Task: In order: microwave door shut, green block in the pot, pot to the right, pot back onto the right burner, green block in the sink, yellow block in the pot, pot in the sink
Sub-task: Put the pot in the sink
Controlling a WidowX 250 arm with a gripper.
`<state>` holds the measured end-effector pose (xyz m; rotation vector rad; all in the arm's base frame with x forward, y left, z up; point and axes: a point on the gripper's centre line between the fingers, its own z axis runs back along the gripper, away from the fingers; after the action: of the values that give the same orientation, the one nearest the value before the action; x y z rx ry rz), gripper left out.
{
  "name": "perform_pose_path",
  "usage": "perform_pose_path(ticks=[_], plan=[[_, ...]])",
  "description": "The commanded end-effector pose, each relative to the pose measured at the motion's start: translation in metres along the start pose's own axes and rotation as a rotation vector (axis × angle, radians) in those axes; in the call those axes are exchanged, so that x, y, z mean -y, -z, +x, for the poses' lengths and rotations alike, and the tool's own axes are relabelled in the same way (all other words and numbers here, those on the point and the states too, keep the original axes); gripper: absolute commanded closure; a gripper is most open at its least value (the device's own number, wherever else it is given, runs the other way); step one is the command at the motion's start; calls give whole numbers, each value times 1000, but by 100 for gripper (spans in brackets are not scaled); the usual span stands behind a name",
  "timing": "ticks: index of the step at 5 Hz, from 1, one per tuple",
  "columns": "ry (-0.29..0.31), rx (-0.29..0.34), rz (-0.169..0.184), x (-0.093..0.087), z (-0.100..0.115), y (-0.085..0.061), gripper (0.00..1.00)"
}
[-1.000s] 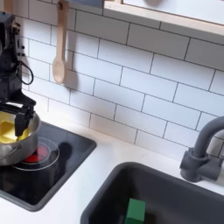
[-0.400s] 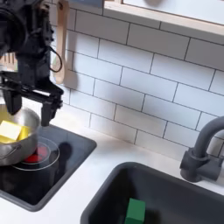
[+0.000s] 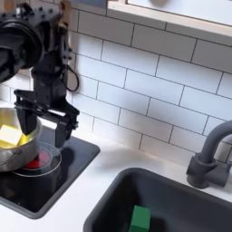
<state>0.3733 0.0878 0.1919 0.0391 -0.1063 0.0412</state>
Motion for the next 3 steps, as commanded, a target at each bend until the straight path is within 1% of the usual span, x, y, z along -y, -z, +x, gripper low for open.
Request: perform_pose_path(ticks=[1,2,3], plan=[[-2,-12,10,-8,0,6,0],[17,-60,-17,-5,-8,23,0],[14,-85,-11,-9,-14,32,0]])
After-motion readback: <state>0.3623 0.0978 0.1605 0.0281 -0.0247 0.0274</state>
